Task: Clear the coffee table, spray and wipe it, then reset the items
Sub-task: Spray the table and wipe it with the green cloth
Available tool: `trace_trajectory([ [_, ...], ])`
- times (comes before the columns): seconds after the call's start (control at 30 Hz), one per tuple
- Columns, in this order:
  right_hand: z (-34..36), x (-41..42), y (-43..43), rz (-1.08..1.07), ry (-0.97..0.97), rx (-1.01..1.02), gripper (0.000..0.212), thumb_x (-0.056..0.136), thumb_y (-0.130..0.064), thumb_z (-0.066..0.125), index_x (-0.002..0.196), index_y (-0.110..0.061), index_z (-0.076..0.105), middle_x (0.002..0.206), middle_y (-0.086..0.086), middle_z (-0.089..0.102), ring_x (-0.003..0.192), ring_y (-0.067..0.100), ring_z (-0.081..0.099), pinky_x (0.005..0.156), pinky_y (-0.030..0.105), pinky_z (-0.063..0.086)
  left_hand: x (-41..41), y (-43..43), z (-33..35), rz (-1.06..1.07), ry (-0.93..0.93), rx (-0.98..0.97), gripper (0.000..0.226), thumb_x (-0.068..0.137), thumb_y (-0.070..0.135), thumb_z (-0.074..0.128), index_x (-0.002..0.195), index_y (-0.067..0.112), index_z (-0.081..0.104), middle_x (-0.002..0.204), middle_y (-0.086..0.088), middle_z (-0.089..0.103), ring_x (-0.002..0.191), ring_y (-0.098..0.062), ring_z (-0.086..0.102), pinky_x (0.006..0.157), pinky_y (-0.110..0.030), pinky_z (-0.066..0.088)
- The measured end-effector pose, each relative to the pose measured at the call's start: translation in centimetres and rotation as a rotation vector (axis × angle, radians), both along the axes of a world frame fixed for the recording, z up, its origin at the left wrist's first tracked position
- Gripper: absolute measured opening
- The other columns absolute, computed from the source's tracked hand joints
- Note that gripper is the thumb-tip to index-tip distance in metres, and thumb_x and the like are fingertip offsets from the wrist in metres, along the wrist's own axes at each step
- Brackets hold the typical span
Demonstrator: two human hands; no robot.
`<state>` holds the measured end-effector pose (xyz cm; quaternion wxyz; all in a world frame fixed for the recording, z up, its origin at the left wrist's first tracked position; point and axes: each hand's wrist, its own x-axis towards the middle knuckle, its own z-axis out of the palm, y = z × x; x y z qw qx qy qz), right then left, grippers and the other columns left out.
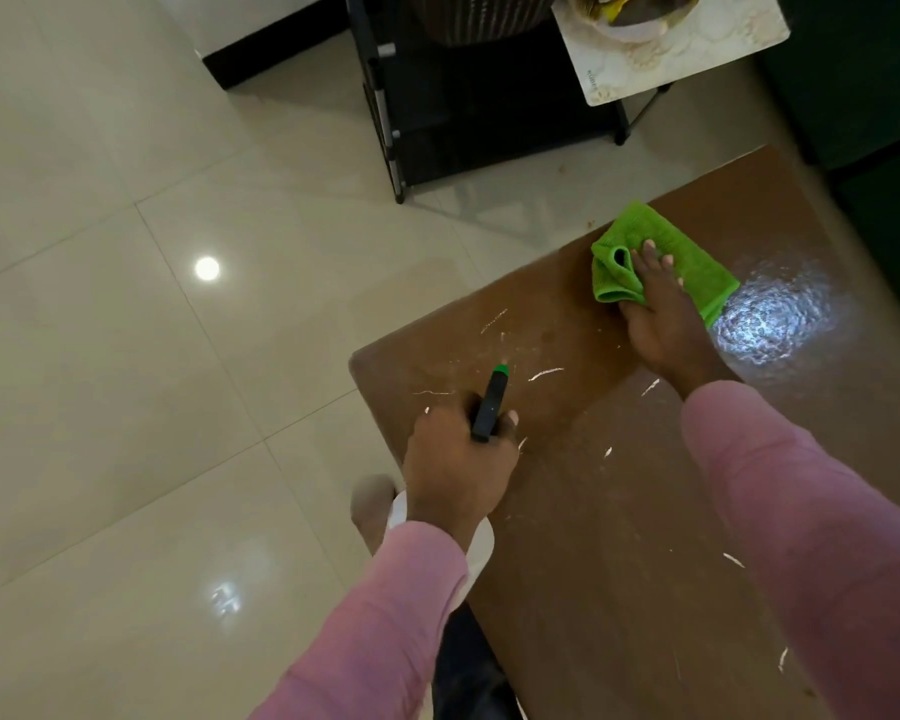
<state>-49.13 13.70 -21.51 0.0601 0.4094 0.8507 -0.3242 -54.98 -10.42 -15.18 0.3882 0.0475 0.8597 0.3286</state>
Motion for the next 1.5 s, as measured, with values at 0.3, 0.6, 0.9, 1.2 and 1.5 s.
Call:
trace_trajectory([
  [0.3, -1.2, -4.1, -8.5, 0.121, -0.108, 0.135, 0.065, 0.094, -0.012, 0.046, 0.151, -0.007, 0.016, 0.160, 0.012, 0.004, 0.146, 0.035, -0.001, 0.118, 0.044, -0.001, 0.0, -5.6, 0.6, 0.087, 0.035, 0.024, 0.009, 0.088, 0.033, 0.067, 0.086, 0.029, 0.059, 0.070, 0.009, 0.064, 0.065, -0.012, 0.063, 0.066, -0.036, 0.057],
  [0.6, -0.7, -1.6, -11.3, 0.485, -0.112, 0.166, 0.076, 0.082, 0.005, 0.049, 0.150, -0.008, 0.017, 0.159, 0.011, 0.006, 0.147, 0.031, 0.003, 0.119, 0.037, -0.002, -2.0, -11.3, 1.7, 0.158, 0.076, 0.072, 0.009, 0.087, 0.013, 0.064, 0.083, 0.020, 0.060, 0.069, -0.001, 0.064, 0.064, -0.025, 0.059, 0.055, -0.031, 0.047],
  [0.9, -0.9, -6.3, -22.4, 0.627, -0.060, 0.136, 0.078, 0.084, -0.006, 0.051, 0.151, -0.010, 0.012, 0.160, 0.007, 0.000, 0.147, 0.031, -0.006, 0.120, 0.046, -0.001, -3.0, -13.6, 0.9, 0.205, 0.072, 0.148, 0.010, 0.086, 0.011, 0.063, 0.084, 0.021, 0.060, 0.069, -0.001, 0.063, 0.064, -0.025, 0.057, 0.060, -0.040, 0.048],
  [1.2, -0.8, -3.8, -12.7, 0.408, -0.107, 0.158, 0.068, 0.087, -0.003, 0.042, 0.150, -0.008, 0.017, 0.159, 0.010, 0.007, 0.147, 0.033, 0.003, 0.117, 0.037, -0.001, -4.4, -14.9, 0.9, 0.204, 0.063, 0.159, 0.011, 0.087, 0.009, 0.064, 0.090, 0.019, 0.062, 0.074, 0.000, 0.065, 0.068, -0.026, 0.062, 0.064, -0.047, 0.054],
  [1.5, -1.3, -2.1, -24.1, 0.823, -0.040, 0.191, 0.085, 0.076, -0.003, 0.052, 0.151, -0.013, 0.012, 0.159, 0.003, 0.002, 0.146, 0.026, -0.004, 0.118, 0.041, -0.001, -4.8, -14.2, 1.1, 0.145, 0.066, 0.136, 0.012, 0.085, 0.010, 0.063, 0.082, 0.021, 0.060, 0.065, 0.000, 0.062, 0.059, -0.023, 0.056, 0.057, -0.043, 0.048],
])
